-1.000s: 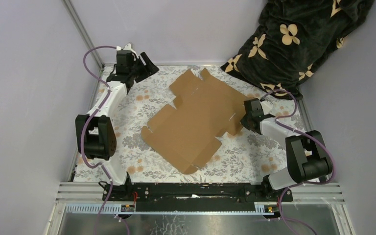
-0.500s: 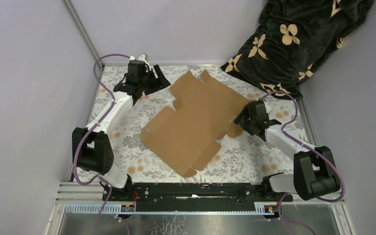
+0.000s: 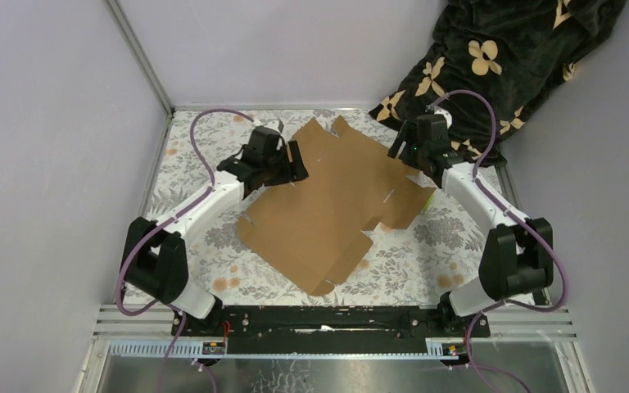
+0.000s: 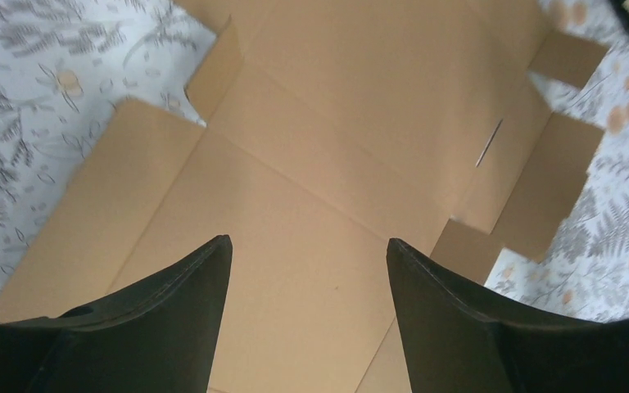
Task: Fold the paper box
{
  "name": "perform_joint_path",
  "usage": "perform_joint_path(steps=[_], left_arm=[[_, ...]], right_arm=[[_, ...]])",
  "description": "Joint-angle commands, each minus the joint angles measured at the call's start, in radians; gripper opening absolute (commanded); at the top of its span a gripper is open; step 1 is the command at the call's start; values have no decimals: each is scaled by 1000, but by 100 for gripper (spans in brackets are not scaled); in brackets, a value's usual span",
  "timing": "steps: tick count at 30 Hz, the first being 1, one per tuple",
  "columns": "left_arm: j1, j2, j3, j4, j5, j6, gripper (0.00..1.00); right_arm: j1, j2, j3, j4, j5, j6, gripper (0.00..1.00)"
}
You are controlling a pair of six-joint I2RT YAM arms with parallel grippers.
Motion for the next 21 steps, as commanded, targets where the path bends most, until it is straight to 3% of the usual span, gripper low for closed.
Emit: perform_joint_path(steps=[1,10,21], left_arm=[[-58,-25,-55,-17,-86,-20,76],[-120,-17,-125,-10,-150,-53,77],[-141,1,-177,-31,-161,-58,77]], right_arm=[[-44,82,85,-55,-38,-85,80],[-229,322,214,-34,-215,-58,80],[-277,487,305,-24,-282,-101,77]])
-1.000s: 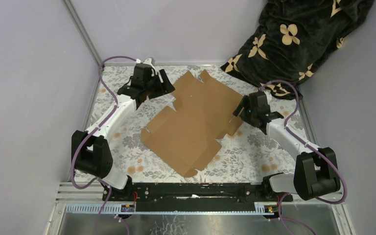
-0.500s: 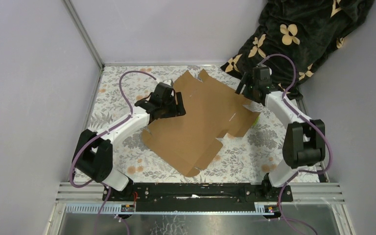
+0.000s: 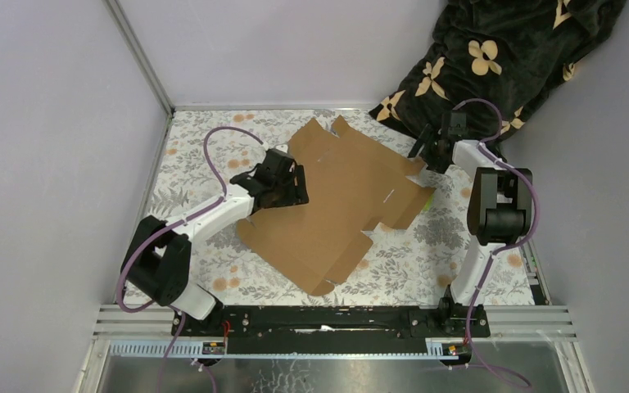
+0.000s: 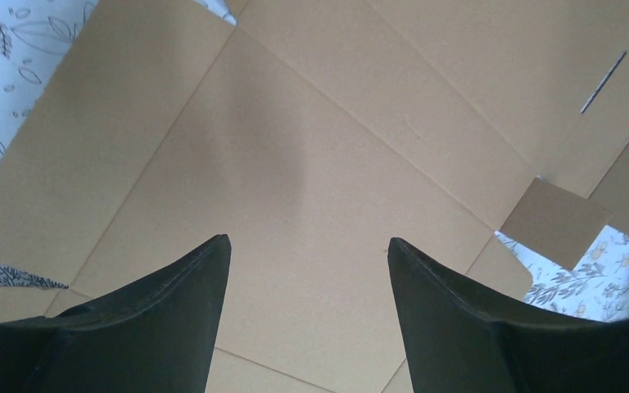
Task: Fold the paper box
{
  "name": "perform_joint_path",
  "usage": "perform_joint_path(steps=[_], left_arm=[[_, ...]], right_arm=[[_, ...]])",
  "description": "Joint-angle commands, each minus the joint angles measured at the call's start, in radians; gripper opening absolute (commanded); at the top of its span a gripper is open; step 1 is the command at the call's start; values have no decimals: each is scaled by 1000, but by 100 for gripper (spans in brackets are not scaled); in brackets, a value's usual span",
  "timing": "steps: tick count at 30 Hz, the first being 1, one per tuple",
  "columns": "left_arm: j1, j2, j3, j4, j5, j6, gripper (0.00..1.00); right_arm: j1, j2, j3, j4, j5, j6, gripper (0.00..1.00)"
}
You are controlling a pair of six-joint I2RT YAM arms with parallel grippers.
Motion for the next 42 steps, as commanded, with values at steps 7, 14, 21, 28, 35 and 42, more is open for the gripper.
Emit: perform_joint_path(steps=[7,14,21,28,35,42], left_arm=[[-18,25,-55,-7,-25,-25,68],[-20,86,-62,6,-6,-29,41],[-20,151,-87,48,-16,-54,39],[-19,260,-38,64,-48,-59,39],[9,346,66,26,-129,-31,39],[150,399,146,-3,-150,22,40]], right_arm=[[-6,67,52,34,-122,-55,65],[-6,49,-24,48,-135,-70,46],[-6,-6,-142,89,-135,-65,31],[-6,-83,-239,109,-158,-45,25],[-1,-191,-358,139,-204,-19,25],[53,-294,-459,167,-269,16,25]])
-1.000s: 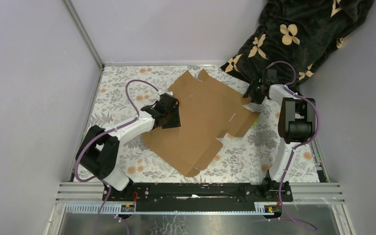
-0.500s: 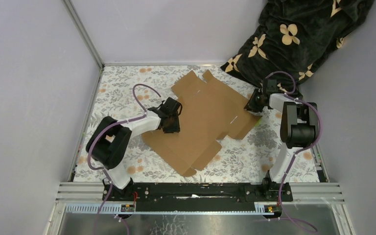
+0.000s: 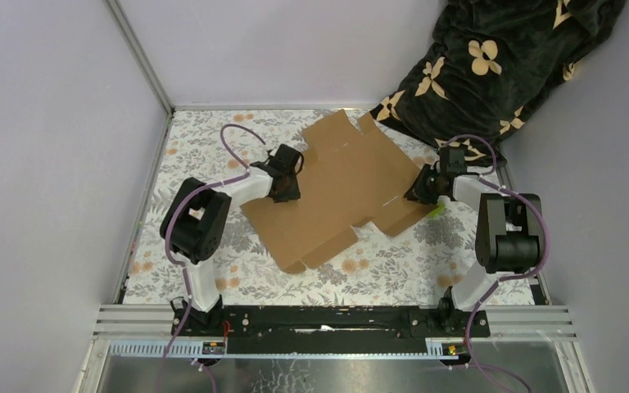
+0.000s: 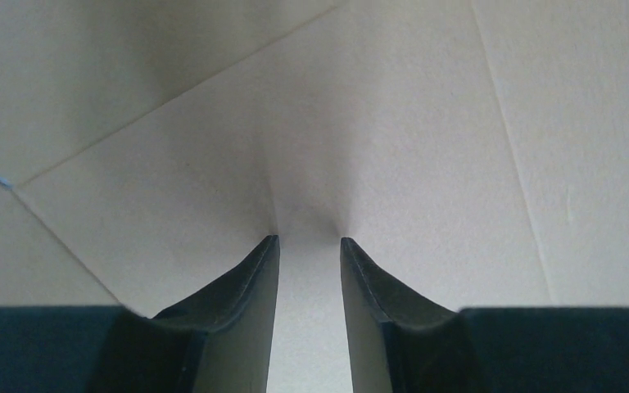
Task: Fold the paper box
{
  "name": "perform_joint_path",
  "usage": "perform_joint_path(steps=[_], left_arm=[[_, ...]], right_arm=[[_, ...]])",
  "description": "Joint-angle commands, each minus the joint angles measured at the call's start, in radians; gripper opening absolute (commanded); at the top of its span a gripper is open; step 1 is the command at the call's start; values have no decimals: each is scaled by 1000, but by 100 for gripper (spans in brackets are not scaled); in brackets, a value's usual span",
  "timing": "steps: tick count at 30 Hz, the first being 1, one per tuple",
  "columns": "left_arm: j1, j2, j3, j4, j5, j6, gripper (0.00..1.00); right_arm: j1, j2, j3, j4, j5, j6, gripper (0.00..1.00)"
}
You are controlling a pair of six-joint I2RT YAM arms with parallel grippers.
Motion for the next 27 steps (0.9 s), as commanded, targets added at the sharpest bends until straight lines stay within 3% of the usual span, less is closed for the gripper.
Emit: perform_joint_path(steps=[1,6,11,14,19,27], left_arm=[[110,62,41,-41,-72,60,41],[196,68,130,-101,-114,131,42],[225,39,218,-191,-159,192,48],[226,-3,221,-203,-137,197,58],[216,-77,172,-202,-78,197,64],[134,-94,66,-171,-58,161,60]], right_arm=[[62,-88,-33,30,-79,31,25],[92,-150,-8,-5,-123,25,32],[92,-155,170,-117,-97,-48,56],[90,-99,272,-108,-92,-76,66],[72,90,456,-110,-75,-176,68],[41,337,730,-141,-84,-228,69]])
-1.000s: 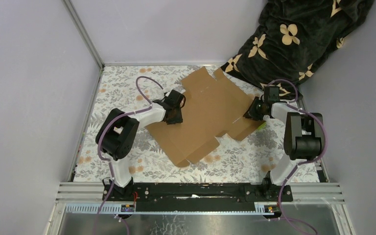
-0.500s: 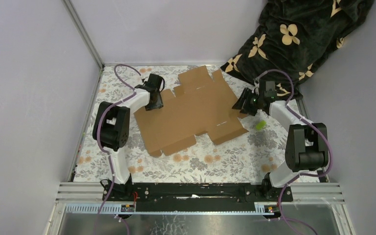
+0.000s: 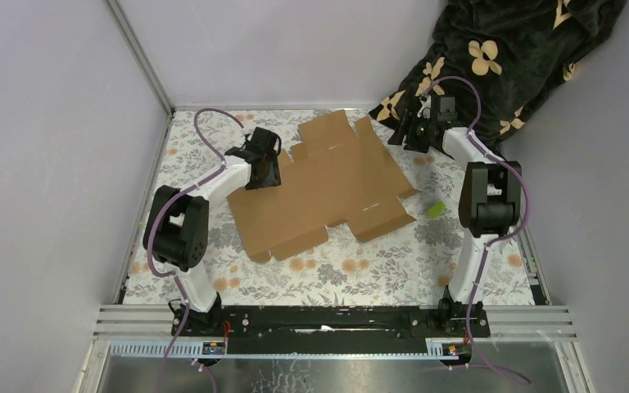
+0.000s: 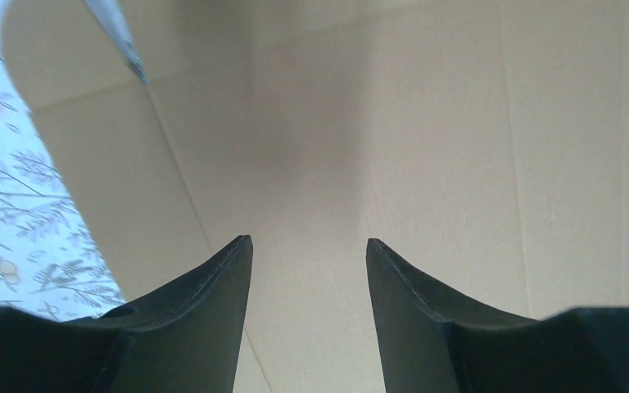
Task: Fold the paper box
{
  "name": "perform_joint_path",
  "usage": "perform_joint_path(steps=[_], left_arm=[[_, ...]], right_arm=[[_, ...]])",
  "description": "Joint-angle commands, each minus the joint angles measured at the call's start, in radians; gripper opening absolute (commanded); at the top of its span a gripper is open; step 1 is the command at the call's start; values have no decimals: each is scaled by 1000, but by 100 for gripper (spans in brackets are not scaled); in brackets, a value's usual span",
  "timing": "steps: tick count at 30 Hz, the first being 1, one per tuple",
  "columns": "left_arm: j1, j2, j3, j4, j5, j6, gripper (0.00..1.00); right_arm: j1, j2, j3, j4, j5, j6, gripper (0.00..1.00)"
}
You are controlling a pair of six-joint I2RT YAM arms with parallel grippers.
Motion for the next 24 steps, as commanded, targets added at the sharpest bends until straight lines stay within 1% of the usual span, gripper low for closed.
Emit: perform_joint_path(steps=[1,5,12,16,20,24], left_arm=[[-49,11,-56,6,11,-17,60],[-57,28,-73,20,5,-25,64],[-56,75,-49,18,14,-20,67],[-53,96,-44,18,25,-10,67],[-37,105,-39,18,54,3,65],[-11,110,-37,14,72,14,64]], right_arm=[[-20,77,143,-26,-18,-61,69],[-24,141,204,-26,-57,-67,69],[-24,216,205,-14,-114,-82,69],[-24,242,184,-13,-141,-89,69],[-25,255,174,-21,-140,-102,69],[-24,277,180,-44,-184,-117,69]])
